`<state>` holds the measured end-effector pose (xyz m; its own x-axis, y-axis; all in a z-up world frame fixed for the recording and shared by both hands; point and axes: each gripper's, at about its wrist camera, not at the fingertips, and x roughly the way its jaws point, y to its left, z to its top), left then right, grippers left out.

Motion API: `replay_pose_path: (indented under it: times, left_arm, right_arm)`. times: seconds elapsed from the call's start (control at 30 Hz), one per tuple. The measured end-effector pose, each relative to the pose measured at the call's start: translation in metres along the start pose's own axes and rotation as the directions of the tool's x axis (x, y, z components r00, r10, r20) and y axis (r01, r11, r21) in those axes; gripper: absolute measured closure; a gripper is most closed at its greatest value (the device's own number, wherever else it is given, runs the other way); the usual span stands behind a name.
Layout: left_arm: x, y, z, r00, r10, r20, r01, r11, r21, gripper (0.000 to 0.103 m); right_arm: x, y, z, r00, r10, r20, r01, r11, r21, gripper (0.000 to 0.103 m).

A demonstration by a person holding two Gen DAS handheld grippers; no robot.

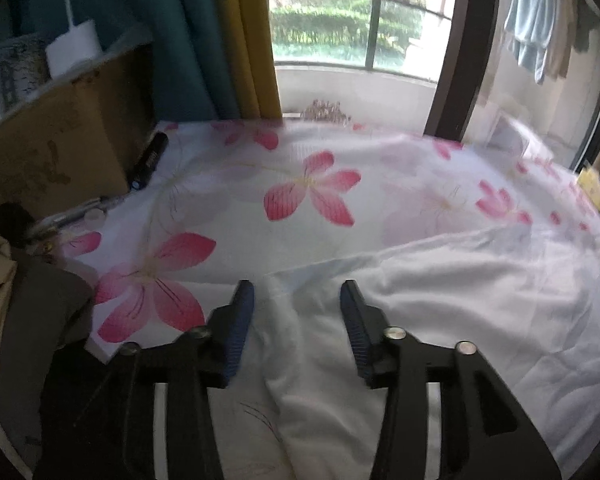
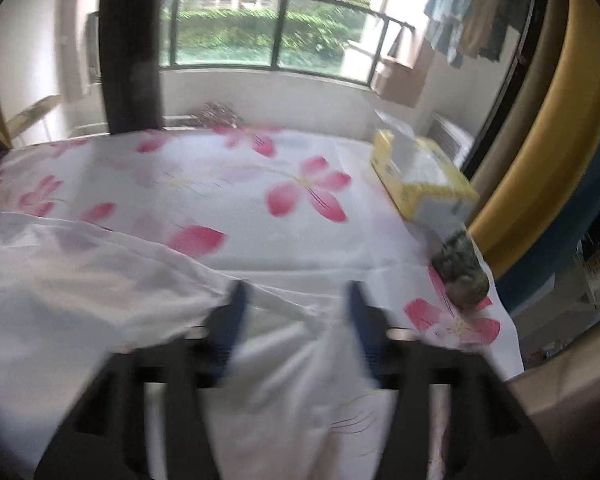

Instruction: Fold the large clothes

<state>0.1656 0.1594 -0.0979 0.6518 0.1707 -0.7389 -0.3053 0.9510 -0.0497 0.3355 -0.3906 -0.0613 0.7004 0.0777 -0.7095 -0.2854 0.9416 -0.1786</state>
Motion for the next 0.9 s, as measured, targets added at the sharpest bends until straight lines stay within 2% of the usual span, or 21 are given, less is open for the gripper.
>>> replay_pose_path:
  times: [0.13,0.27,0.4,0.53,0.63,0.67,0.8,0.9]
  left_arm:
    - [-0.028,-0.002,-0.002,0.997,-0.035,0.062,0.037,0.999,-0.02,0.055]
    - [-0.05,-0.016,-0.018,0.99,-0.117,0.084,0.119,0.993,-0.013,0.053]
    - [-0.057,-0.032,-0.045,0.975,-0.217,0.049,0.22,0.974,-0.055,0.053]
    - [-0.059,-0.049,-0.073,0.962,-0.273,-0.001,0.273,0.961,-0.047,0.053]
    - [-0.045,-0.05,-0.092,0.966,-0.244,-0.081,0.239,0.969,-0.064,0.053]
    - [-0.047,-0.05,-0.097,0.971,-0.234,-0.045,0.232,0.972,-0.048,0.054]
    - [-0.049,-0.055,-0.102,0.982,-0.181,-0.06,0.181,0.983,-0.001,0.054]
    - [-0.054,-0.059,-0.101,0.987,-0.149,-0.056,0.15,0.989,0.012,0.054]
  right_arm:
    - [-0.022,0.021,0.005,0.999,0.008,0.042,-0.007,1.0,-0.009,0.034]
    - [-0.033,0.051,0.001,0.994,0.102,0.042,-0.101,0.994,-0.033,0.034]
    - [-0.041,0.087,-0.008,0.98,0.198,0.026,-0.196,0.98,-0.044,0.034]
    - [-0.056,0.134,-0.026,0.952,0.306,0.006,-0.305,0.95,-0.07,0.034]
    - [-0.066,0.163,-0.039,0.94,0.341,-0.007,-0.339,0.933,-0.119,0.034]
    - [-0.066,0.172,-0.045,0.942,0.335,-0.019,-0.334,0.932,-0.14,0.034]
    - [-0.056,0.189,-0.067,0.965,0.249,-0.076,-0.26,0.946,-0.195,0.034]
    - [-0.057,0.189,-0.078,0.97,0.24,-0.045,-0.244,0.952,-0.184,0.034]
